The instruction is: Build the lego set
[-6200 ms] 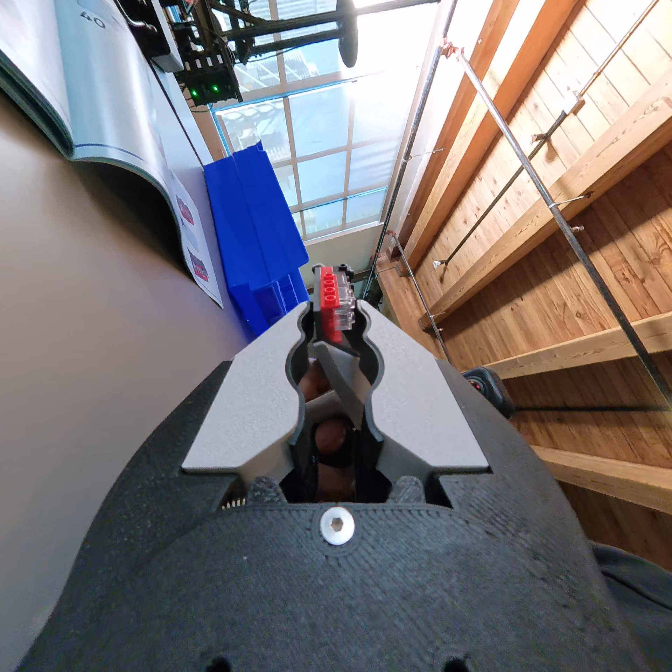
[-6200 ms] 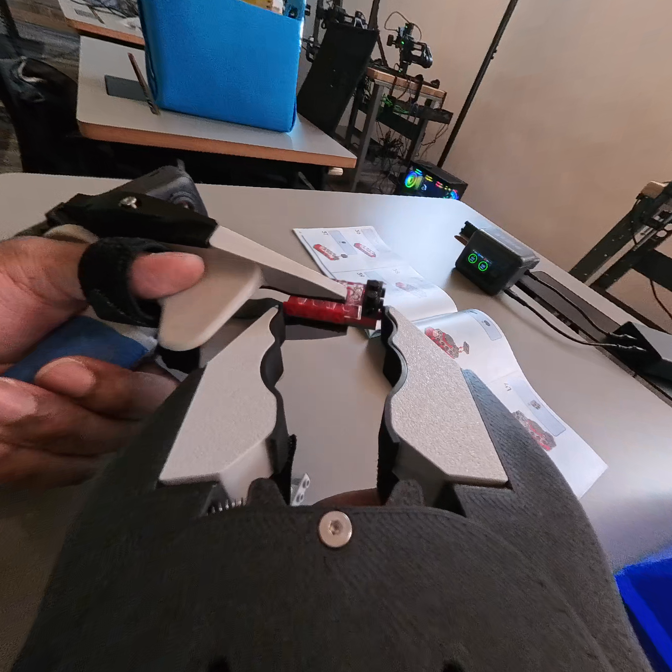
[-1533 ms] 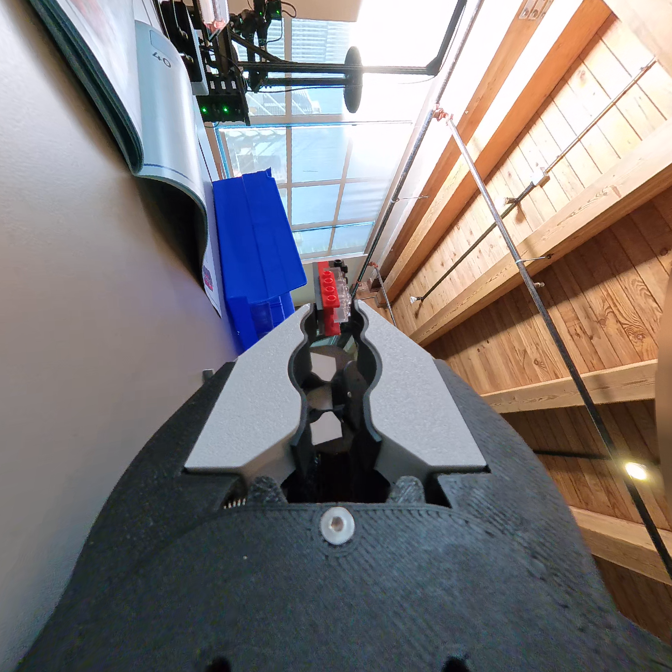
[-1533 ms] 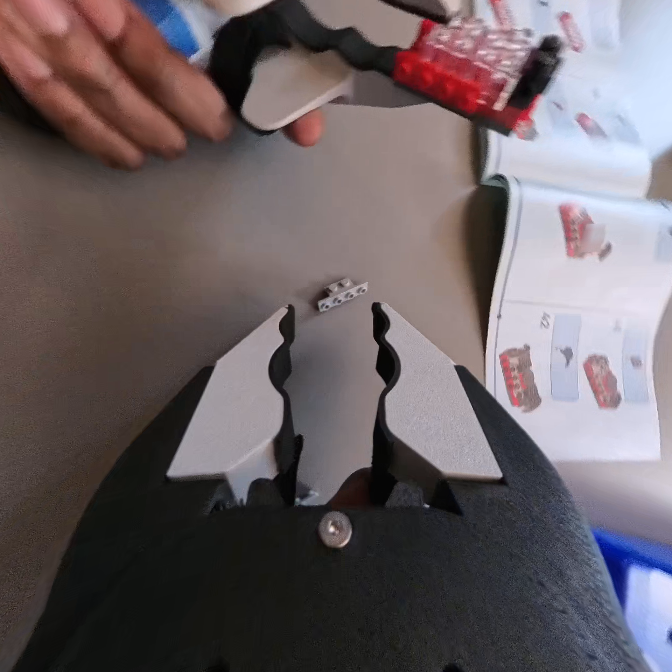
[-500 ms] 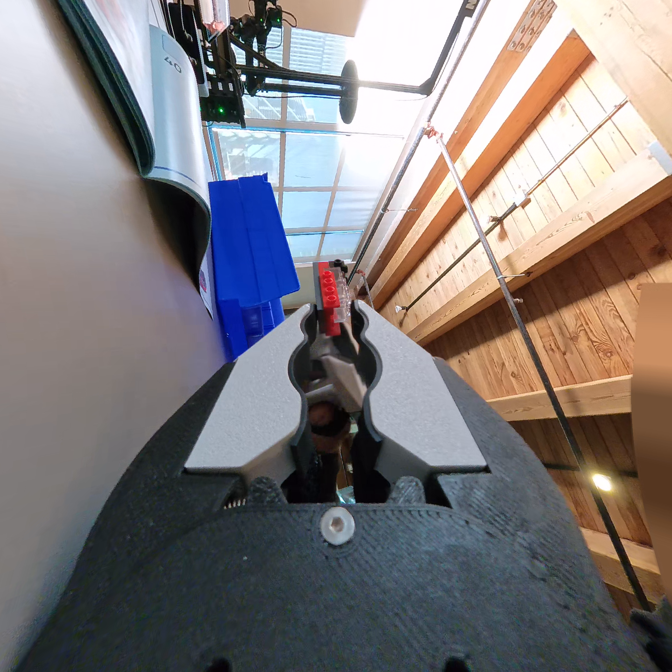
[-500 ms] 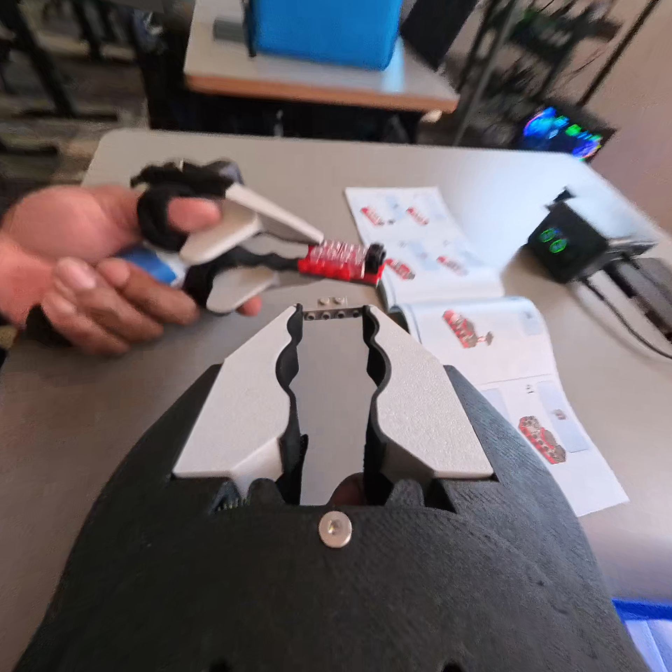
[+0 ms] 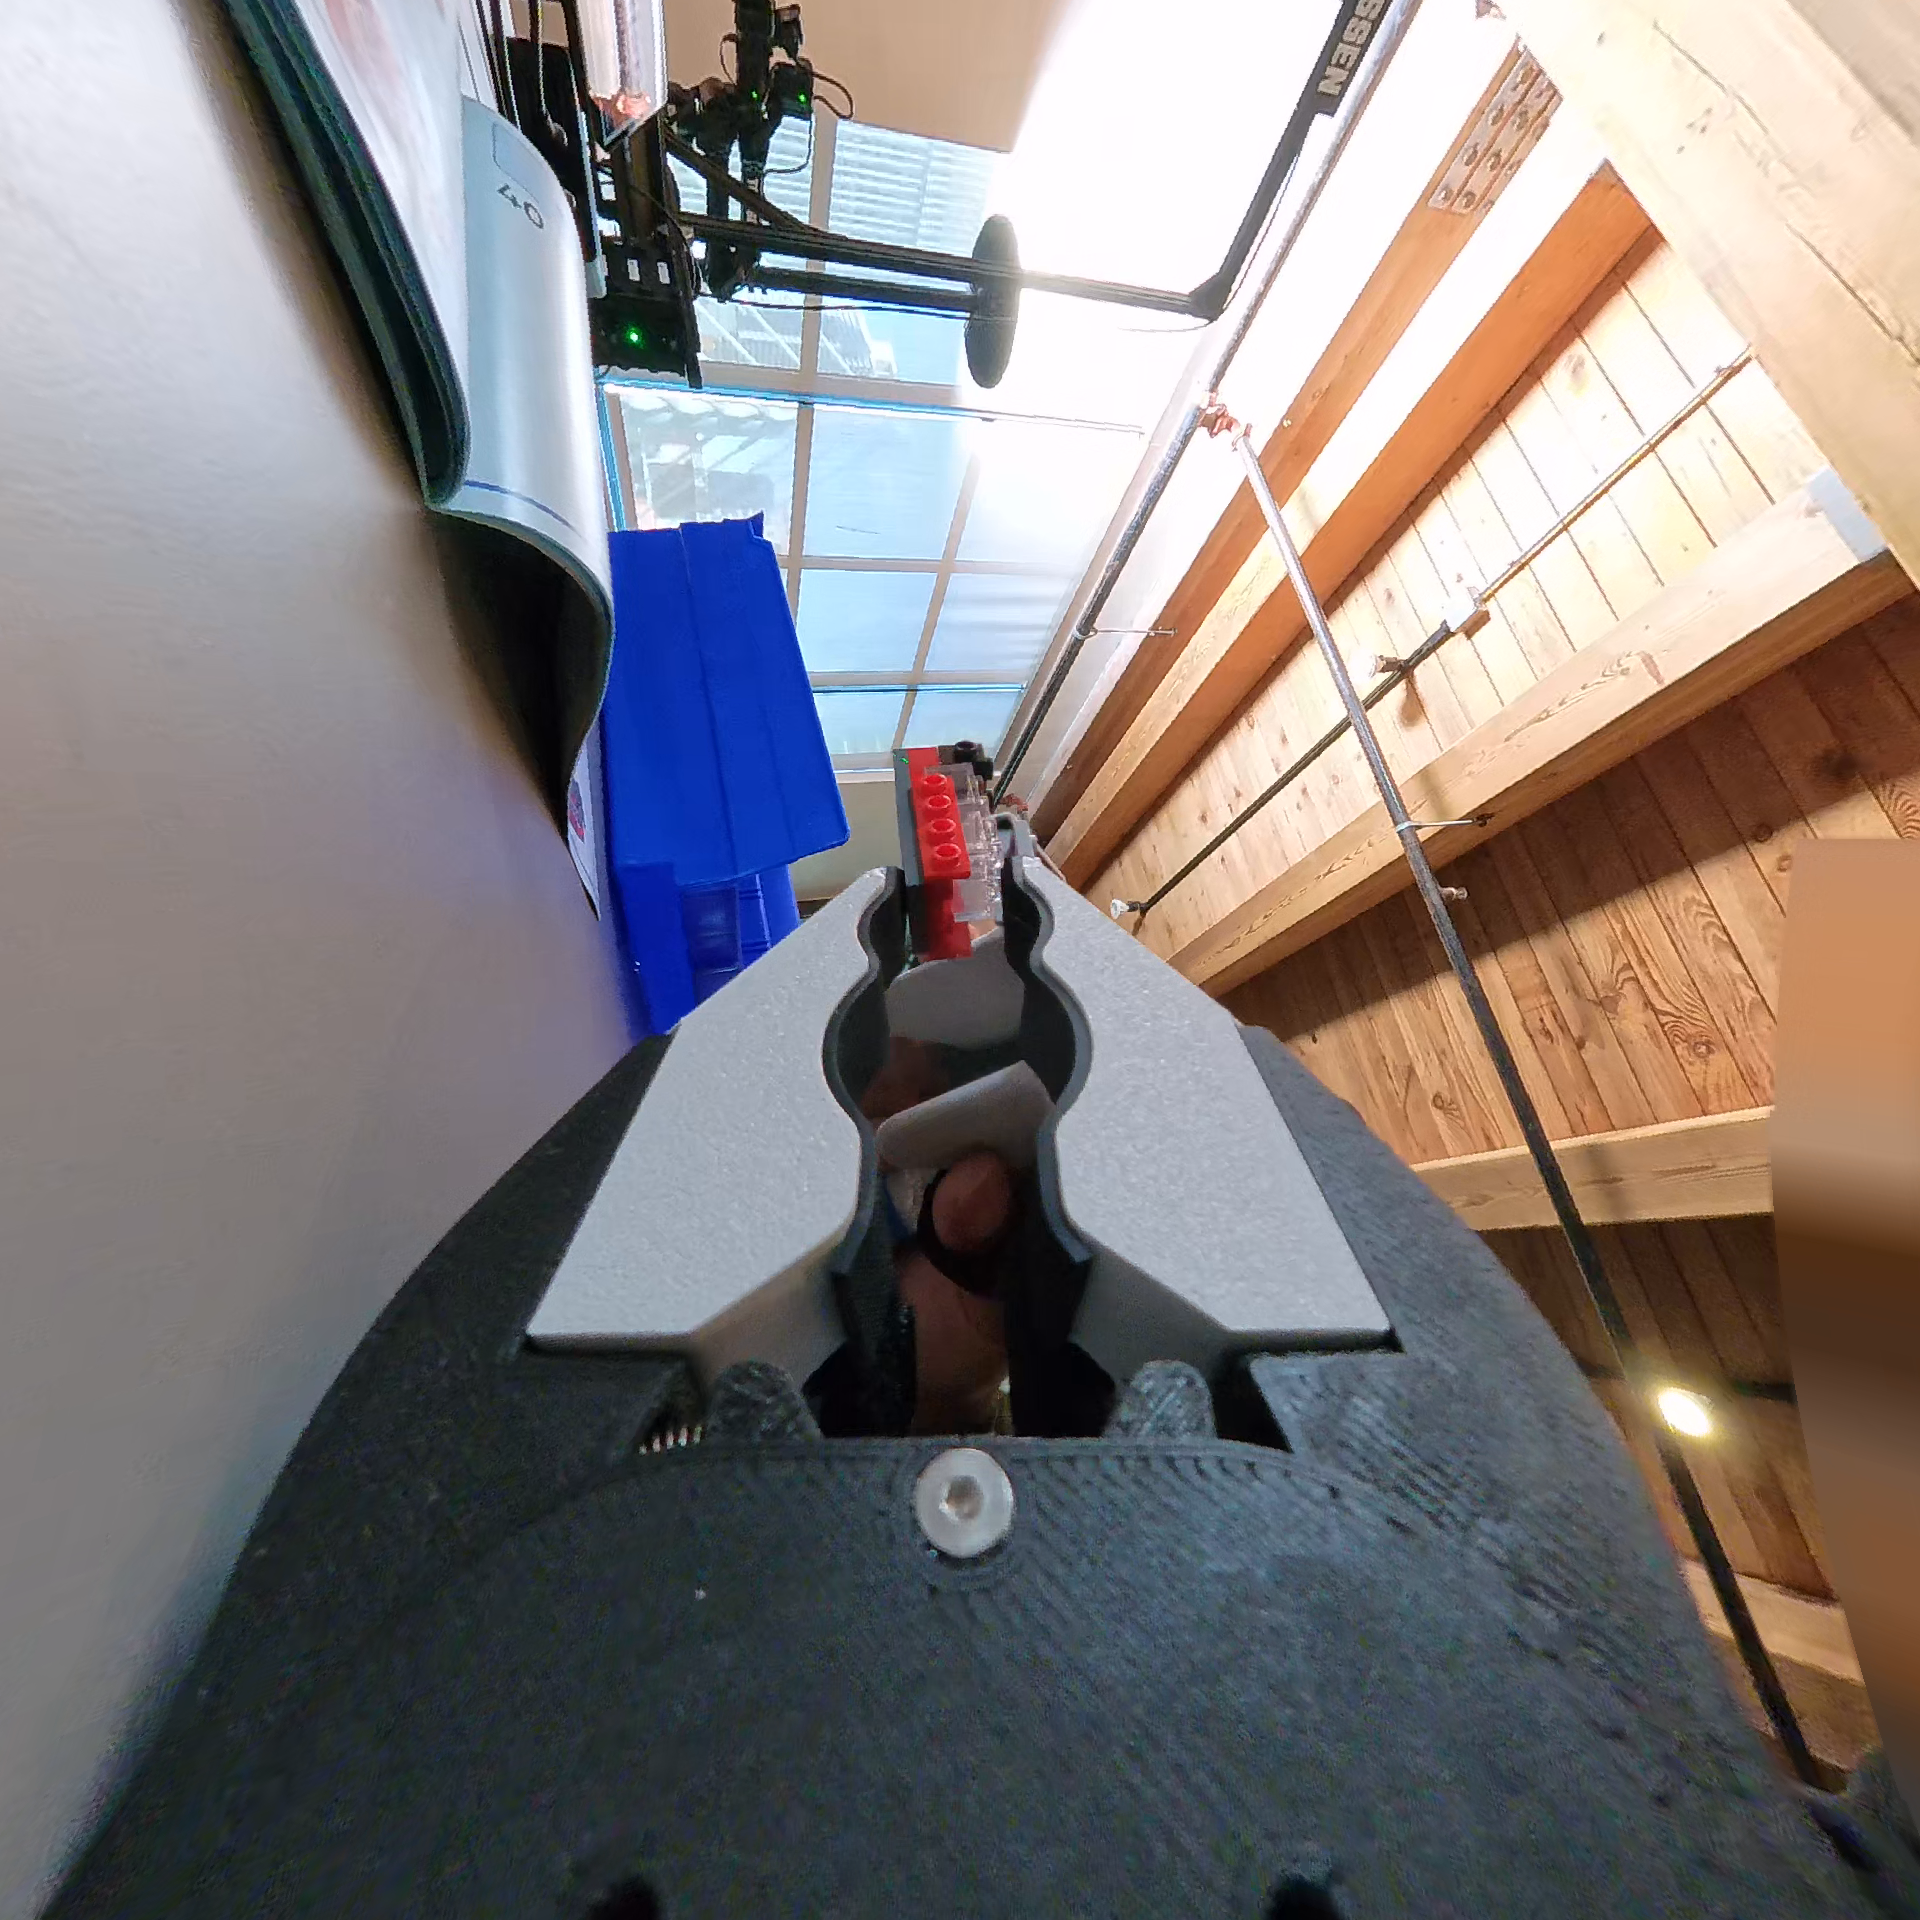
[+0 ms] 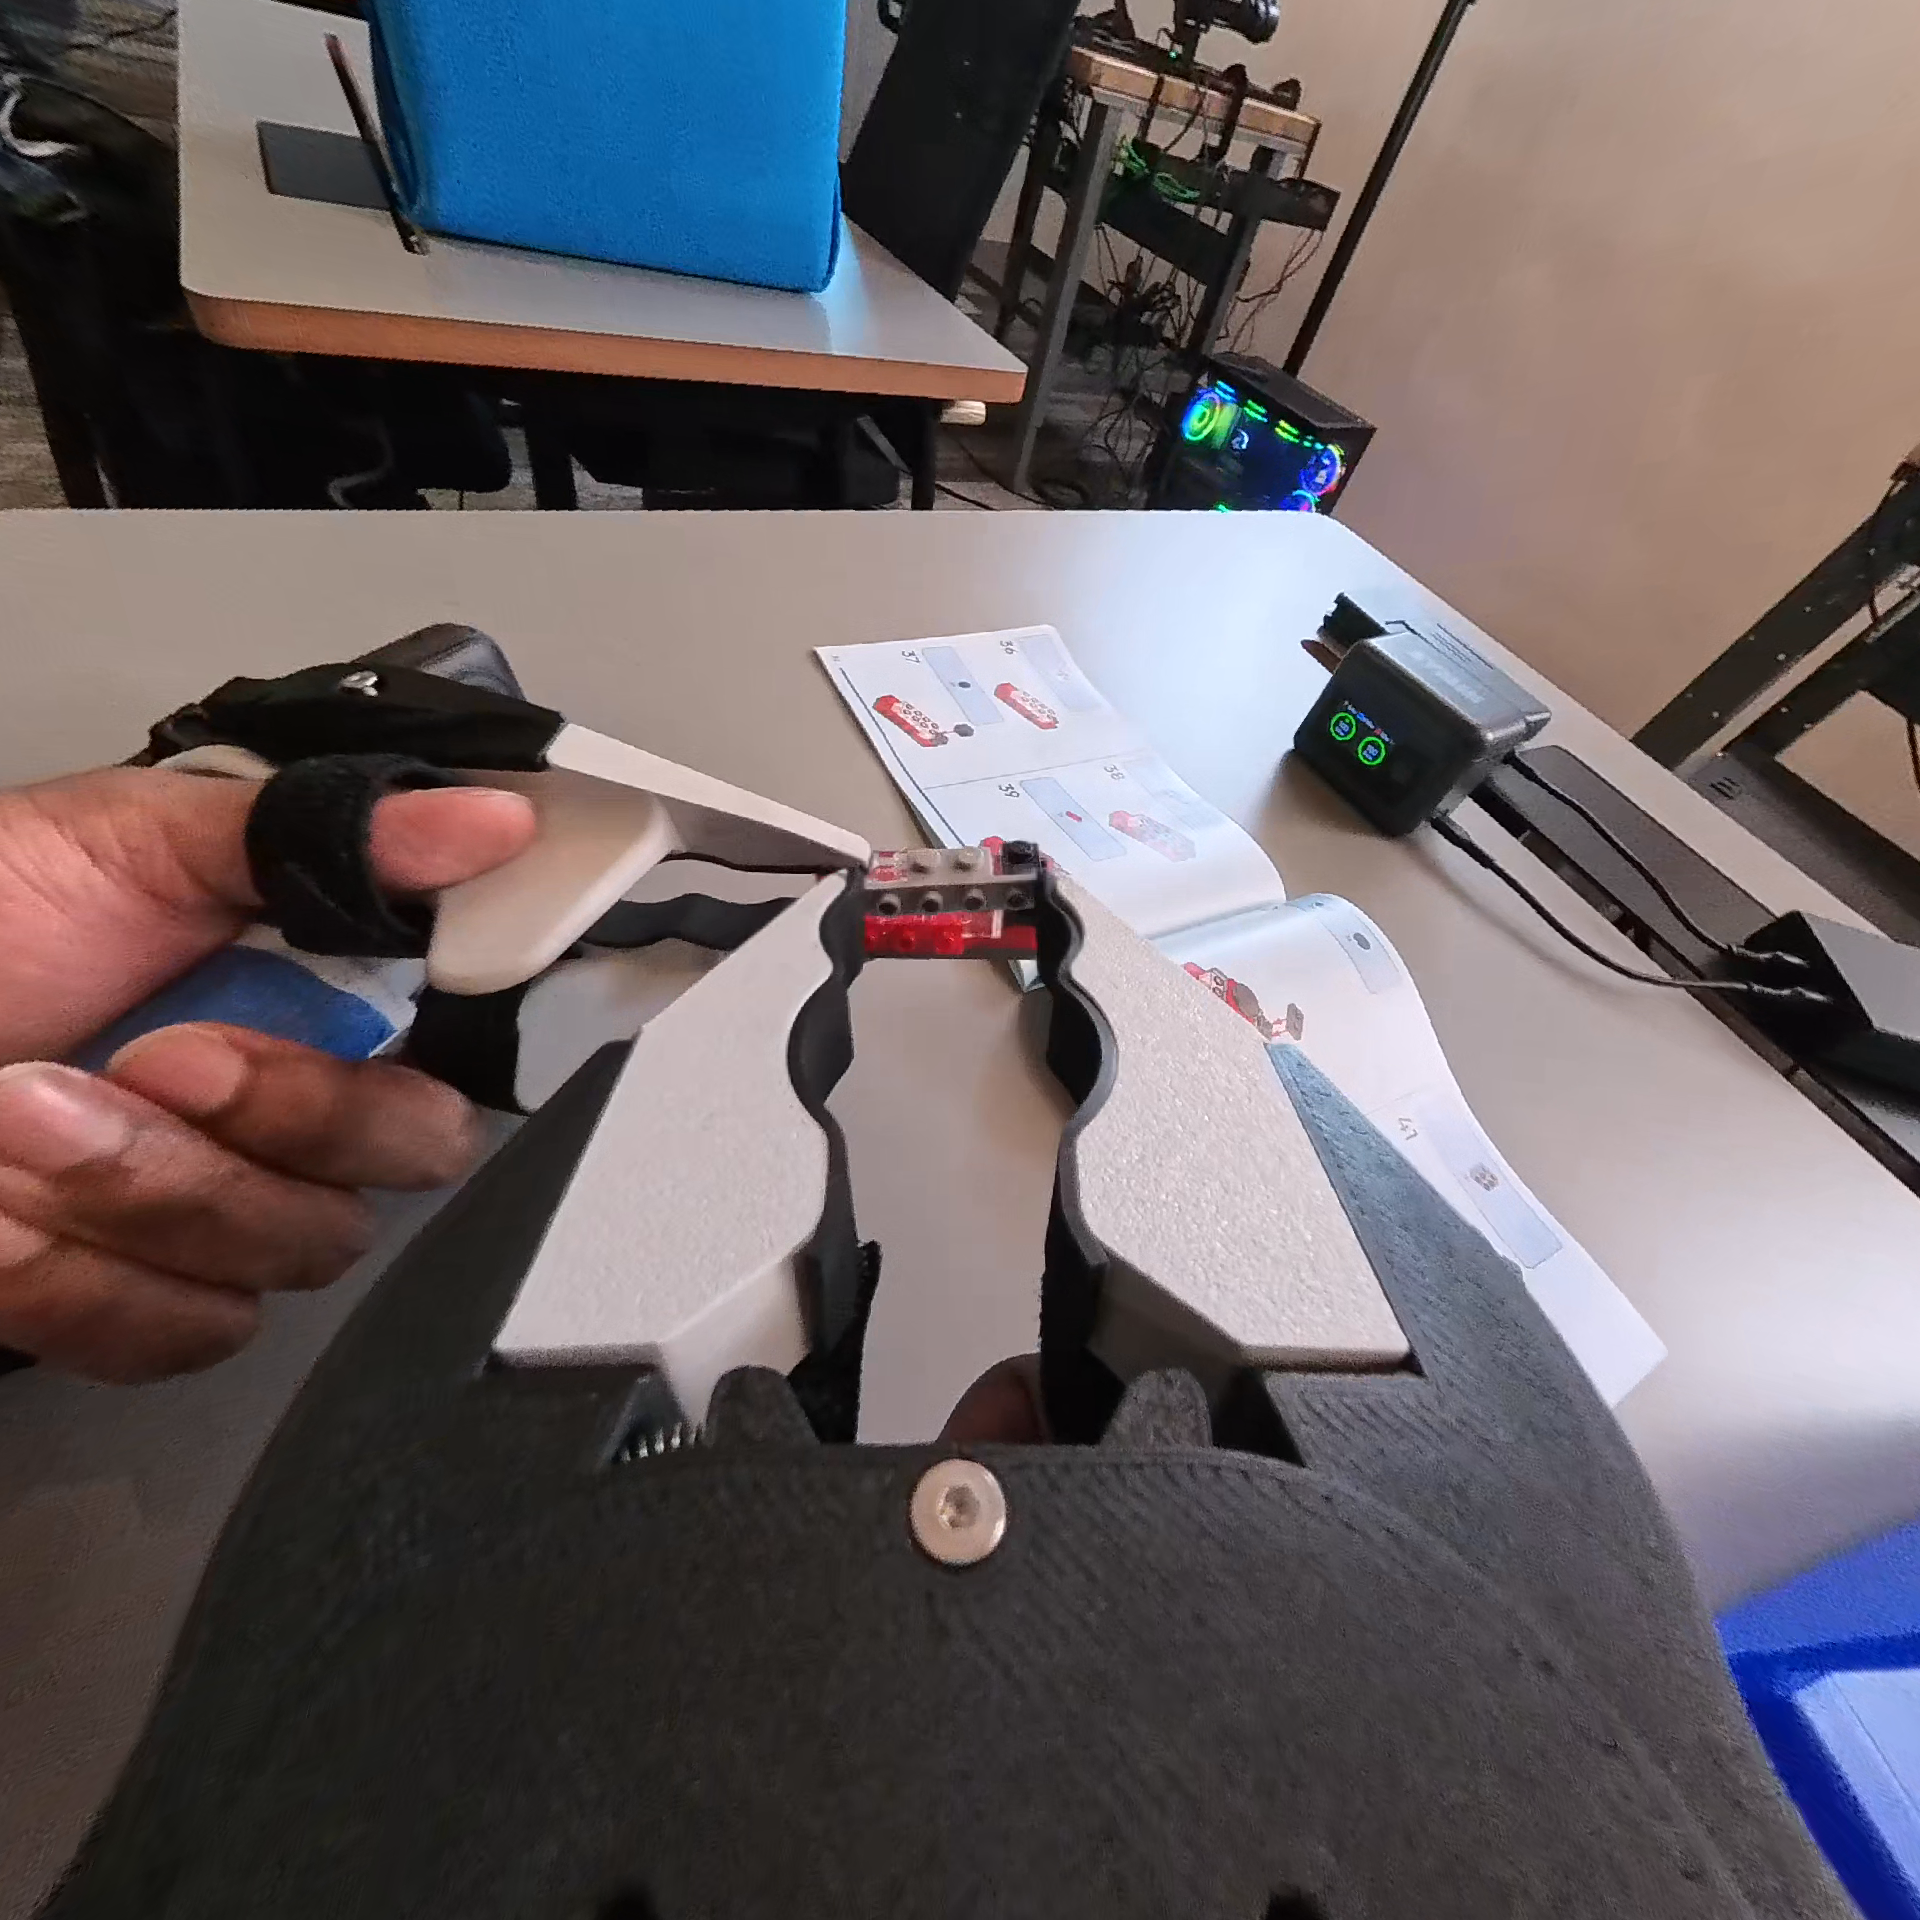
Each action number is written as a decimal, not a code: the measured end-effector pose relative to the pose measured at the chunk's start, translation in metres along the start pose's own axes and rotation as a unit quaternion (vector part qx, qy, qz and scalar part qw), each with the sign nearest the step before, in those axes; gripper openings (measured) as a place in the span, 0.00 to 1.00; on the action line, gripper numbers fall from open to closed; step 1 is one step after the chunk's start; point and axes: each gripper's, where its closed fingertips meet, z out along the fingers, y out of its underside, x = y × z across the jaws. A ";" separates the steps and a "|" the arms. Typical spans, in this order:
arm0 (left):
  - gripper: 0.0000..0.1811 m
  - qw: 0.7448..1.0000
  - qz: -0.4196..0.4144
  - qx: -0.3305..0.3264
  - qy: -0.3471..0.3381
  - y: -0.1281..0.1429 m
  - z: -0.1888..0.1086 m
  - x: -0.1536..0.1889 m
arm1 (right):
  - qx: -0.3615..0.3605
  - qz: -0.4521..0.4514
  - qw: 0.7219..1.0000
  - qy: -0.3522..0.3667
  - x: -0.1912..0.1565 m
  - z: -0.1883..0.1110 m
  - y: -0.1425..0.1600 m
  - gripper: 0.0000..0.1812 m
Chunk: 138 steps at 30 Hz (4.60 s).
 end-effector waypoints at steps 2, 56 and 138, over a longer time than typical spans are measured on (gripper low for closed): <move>0.11 1.000 -0.001 0.001 0.001 -0.001 0.000 0.000 | -0.005 0.004 1.000 0.003 -0.001 0.002 0.001 0.18; 0.10 0.999 -0.031 0.011 0.006 -0.002 -0.004 0.003 | 0.010 0.026 0.999 0.030 -0.008 0.009 -0.002 0.21; 0.17 0.937 0.264 -0.157 0.168 0.054 -0.004 0.078 | 0.184 0.362 0.897 -0.177 -0.027 -0.050 -0.058 0.12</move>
